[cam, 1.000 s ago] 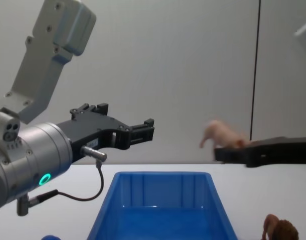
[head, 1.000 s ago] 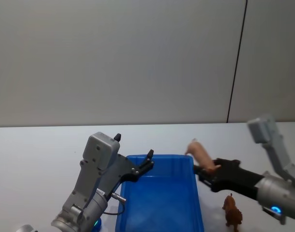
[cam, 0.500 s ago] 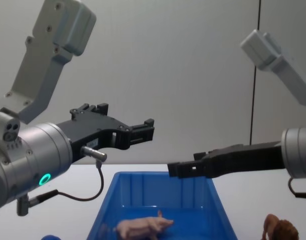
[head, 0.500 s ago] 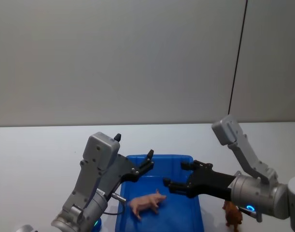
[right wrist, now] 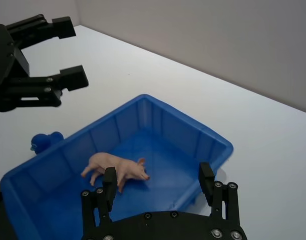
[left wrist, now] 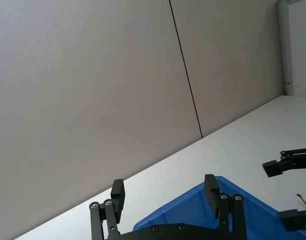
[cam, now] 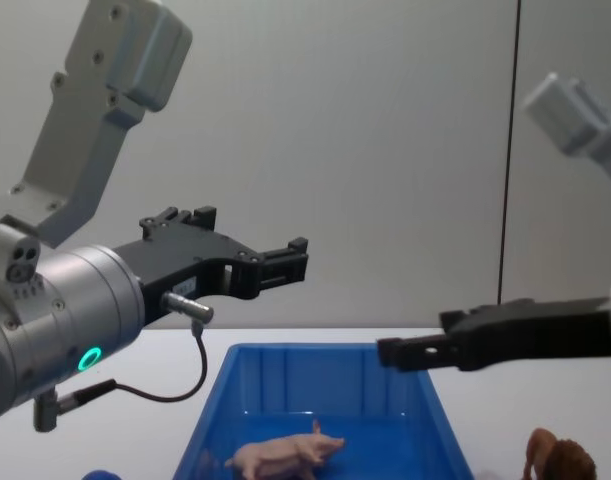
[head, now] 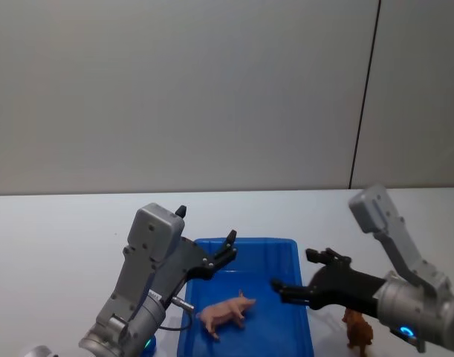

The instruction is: Pick up the two dolls from the table and place them into the box.

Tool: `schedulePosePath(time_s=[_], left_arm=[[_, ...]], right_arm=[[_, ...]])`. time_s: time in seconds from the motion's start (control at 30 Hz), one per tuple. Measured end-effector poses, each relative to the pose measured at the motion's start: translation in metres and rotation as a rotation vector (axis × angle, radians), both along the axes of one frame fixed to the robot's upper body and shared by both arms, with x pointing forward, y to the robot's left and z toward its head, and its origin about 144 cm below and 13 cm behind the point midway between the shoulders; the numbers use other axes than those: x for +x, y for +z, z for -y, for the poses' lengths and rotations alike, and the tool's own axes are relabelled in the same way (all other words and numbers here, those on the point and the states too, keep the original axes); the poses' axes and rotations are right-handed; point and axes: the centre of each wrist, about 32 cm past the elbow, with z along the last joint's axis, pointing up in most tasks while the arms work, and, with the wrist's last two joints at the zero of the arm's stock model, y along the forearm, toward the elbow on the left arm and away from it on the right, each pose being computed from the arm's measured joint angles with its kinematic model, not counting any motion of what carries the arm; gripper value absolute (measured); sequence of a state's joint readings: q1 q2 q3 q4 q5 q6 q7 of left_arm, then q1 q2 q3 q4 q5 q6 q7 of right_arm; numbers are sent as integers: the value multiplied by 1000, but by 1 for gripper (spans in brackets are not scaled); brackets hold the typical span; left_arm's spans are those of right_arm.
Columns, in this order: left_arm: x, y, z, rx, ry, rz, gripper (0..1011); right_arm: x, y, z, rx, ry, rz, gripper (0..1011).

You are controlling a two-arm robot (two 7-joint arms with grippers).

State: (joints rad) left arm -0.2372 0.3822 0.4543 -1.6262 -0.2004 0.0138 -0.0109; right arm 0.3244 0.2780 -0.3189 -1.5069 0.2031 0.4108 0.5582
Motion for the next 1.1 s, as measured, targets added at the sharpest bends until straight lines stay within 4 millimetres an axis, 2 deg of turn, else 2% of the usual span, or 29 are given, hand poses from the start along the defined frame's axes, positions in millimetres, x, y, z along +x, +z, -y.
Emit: schedulePosePath(time_s=[0.57, 1.1], left_arm=[[0, 0, 0, 0, 0, 0, 1001], [0, 0, 0, 0, 0, 0, 1001]], right_arm=[[-44, -21, 35, -24, -147, -1, 1001], [-60, -40, 48, -78, -236, -45, 1001]])
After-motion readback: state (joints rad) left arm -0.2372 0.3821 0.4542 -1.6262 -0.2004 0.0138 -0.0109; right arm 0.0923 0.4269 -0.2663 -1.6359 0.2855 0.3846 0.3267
